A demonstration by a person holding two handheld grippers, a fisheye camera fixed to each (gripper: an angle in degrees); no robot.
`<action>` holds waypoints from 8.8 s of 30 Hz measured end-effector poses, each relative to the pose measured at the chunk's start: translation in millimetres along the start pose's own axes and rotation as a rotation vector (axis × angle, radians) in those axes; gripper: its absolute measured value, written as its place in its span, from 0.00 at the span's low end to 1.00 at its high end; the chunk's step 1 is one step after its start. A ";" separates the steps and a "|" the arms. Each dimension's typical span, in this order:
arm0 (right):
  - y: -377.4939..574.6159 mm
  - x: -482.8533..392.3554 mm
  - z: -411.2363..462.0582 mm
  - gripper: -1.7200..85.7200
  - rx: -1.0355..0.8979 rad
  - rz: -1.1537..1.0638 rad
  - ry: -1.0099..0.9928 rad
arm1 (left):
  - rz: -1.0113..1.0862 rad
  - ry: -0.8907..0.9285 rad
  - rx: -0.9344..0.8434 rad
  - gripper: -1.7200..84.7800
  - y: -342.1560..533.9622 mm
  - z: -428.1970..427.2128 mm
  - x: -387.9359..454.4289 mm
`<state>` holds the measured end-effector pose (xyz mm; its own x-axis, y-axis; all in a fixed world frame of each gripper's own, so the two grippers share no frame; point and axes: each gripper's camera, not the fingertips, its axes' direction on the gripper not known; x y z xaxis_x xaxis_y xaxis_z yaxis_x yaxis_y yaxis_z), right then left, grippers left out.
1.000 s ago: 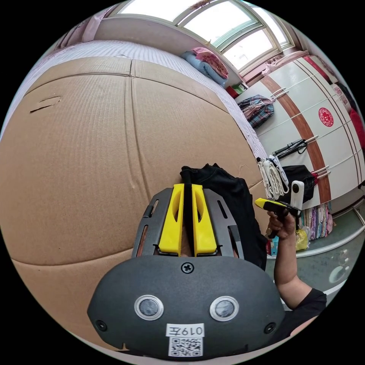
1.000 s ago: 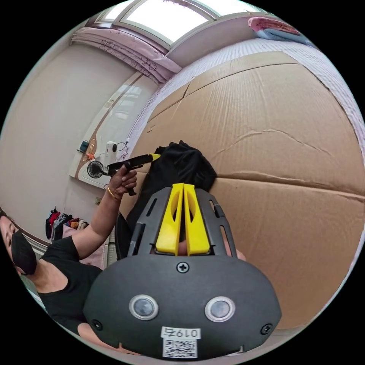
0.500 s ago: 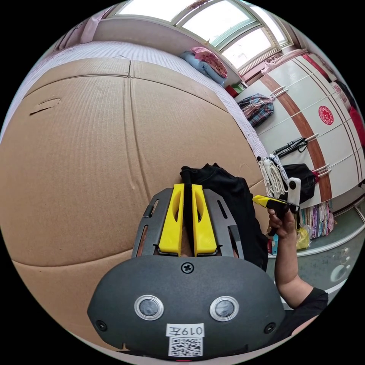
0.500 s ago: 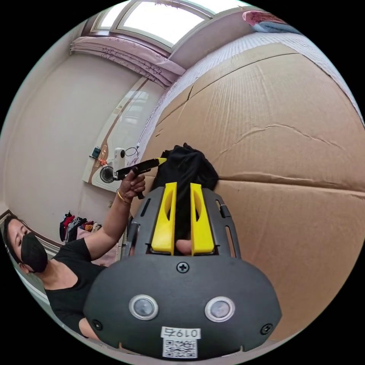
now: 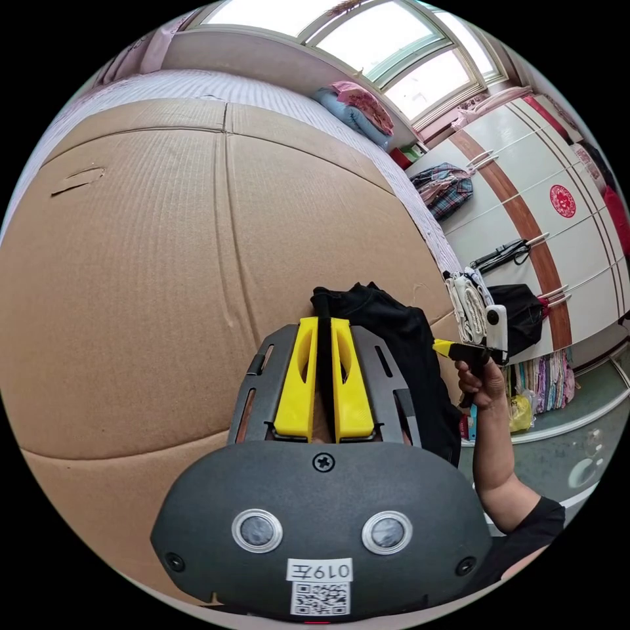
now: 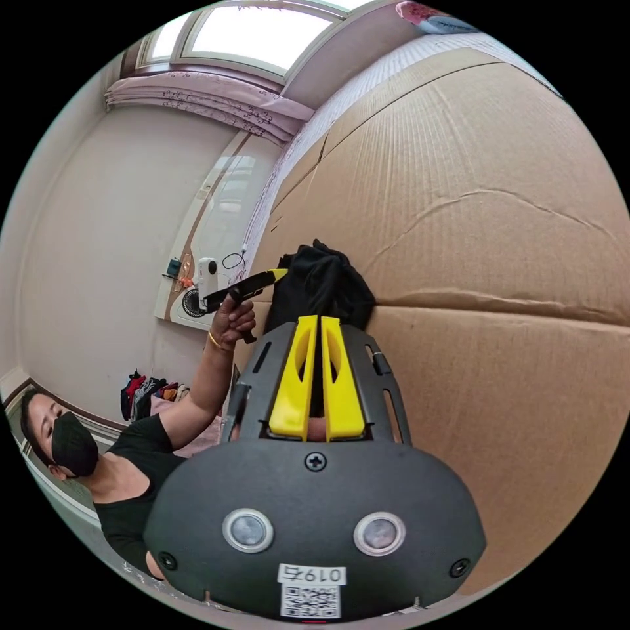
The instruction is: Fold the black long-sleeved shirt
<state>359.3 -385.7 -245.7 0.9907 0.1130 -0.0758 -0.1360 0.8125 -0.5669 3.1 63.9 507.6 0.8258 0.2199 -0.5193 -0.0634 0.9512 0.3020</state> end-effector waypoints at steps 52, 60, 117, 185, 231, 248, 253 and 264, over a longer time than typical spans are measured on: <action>25.1 64.9 -55.6 0.01 0.034 -0.078 -0.040 | 0.011 -0.031 -0.018 0.04 25.4 -39.2 12.2; 33.0 80.4 -53.9 0.08 0.040 -0.063 -0.105 | 0.032 0.005 -0.016 0.06 34.6 -57.8 4.6; 188.7 43.3 9.6 0.02 0.180 -0.228 -0.006 | 0.261 0.152 0.294 0.04 303.9 -248.9 -12.5; 608.4 -44.1 463.1 0.13 0.308 -0.757 0.660 | 0.103 0.095 0.149 0.07 -12.1 -532.5 32.7; 795.3 16.4 662.0 0.01 0.498 -1.051 1.186 | 0.254 -0.131 0.733 0.02 213.4 -832.4 322.8; 739.3 59.5 649.0 0.15 0.686 -0.967 1.243 | 0.379 -0.159 0.627 0.06 168.5 -784.9 238.4; 700.0 102.1 630.9 0.16 0.563 -0.954 1.279 | 0.248 -0.177 0.533 0.11 164.7 -787.0 128.8; 638.4 159.4 669.4 0.14 0.244 -1.322 1.540 | 0.040 -0.063 0.228 0.09 41.1 -698.4 -36.6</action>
<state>428.7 533.8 -70.6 -0.3685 -0.8583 -0.3572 0.6511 0.0360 -0.7581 -421.1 246.2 -19.3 0.8588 0.2356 -0.4548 0.0255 0.8672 0.4973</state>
